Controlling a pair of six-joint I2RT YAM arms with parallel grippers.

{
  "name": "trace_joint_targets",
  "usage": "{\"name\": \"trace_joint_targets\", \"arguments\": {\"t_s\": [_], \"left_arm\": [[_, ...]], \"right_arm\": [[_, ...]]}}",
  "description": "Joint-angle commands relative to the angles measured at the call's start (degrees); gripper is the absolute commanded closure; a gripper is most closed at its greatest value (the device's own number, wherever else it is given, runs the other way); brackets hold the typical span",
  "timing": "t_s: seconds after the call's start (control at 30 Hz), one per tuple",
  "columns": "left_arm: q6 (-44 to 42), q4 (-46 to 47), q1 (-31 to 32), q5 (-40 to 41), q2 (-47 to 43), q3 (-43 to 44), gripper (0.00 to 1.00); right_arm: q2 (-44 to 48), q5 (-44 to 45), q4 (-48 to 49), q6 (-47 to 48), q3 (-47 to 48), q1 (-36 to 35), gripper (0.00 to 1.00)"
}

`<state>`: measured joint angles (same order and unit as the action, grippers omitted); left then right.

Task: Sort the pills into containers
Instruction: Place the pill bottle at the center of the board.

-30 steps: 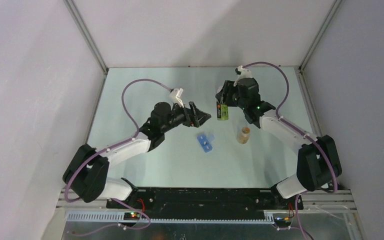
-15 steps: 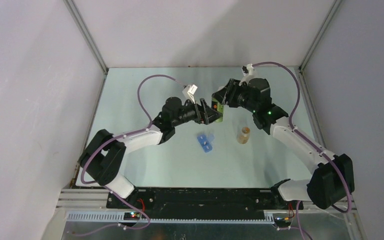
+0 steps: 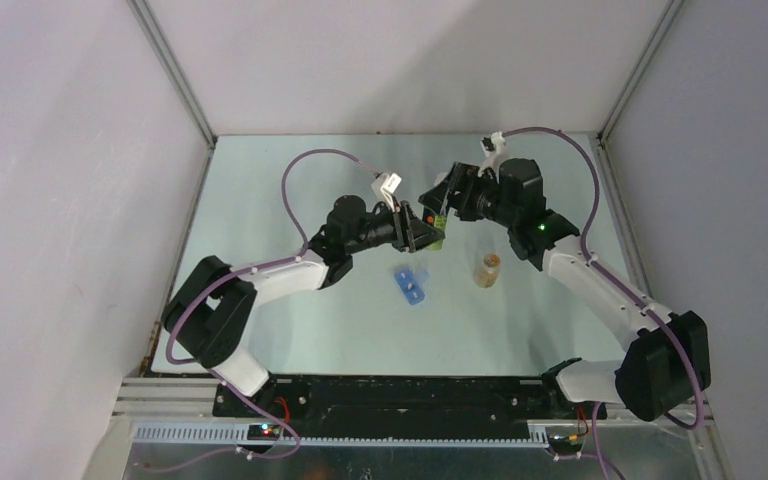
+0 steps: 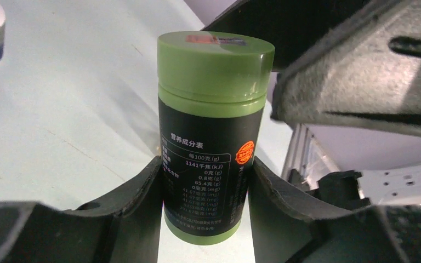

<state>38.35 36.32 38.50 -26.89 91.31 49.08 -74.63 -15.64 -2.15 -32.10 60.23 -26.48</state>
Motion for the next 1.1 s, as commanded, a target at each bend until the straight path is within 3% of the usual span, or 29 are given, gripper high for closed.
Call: {"name": "trace_joint_targets", "arguments": {"t_s": [0.0, 0.17, 0.33, 0.6, 0.67, 0.8, 0.87, 1.07], "left_arm": [[-9.6, -0.9, 0.0, -2.0, -3.6, 0.1, 0.95], [-17.2, -6.9, 0.4, -1.5, -6.3, 0.7, 0.94], [-19.8, -8.7, 0.6, -2.0, -8.2, 0.3, 0.91], [-23.7, -12.5, 1.4, -4.4, -9.4, 1.4, 0.86], [-23.7, -12.6, 1.4, -3.7, -9.9, 1.1, 0.76], [-23.1, -13.1, 1.4, 0.0, -11.3, 0.3, 0.17], [-22.9, -13.2, 1.4, 2.7, -12.2, -0.4, 0.03], [-19.2, -10.5, 1.4, 16.1, -16.5, -5.8, 0.01]], "right_arm": [[1.4, -5.7, -6.6, 5.2, 3.1, 0.4, 0.11], [-0.2, -8.8, -14.2, 9.9, 6.8, 0.6, 0.13], [-1.4, -12.1, -14.8, 10.6, 8.0, 0.8, 0.35], [-4.5, -16.9, -15.6, 10.7, 9.7, 0.8, 0.43], [-4.6, -17.3, -15.8, 10.6, 9.7, 0.8, 0.52], [-4.0, -9.0, -18.0, 10.1, 9.7, 1.0, 0.64], [-3.1, -1.9, -18.1, 10.4, 9.0, 1.0, 0.65], [-0.1, 21.3, -4.7, 13.0, -1.5, 1.0, 0.65]]}}
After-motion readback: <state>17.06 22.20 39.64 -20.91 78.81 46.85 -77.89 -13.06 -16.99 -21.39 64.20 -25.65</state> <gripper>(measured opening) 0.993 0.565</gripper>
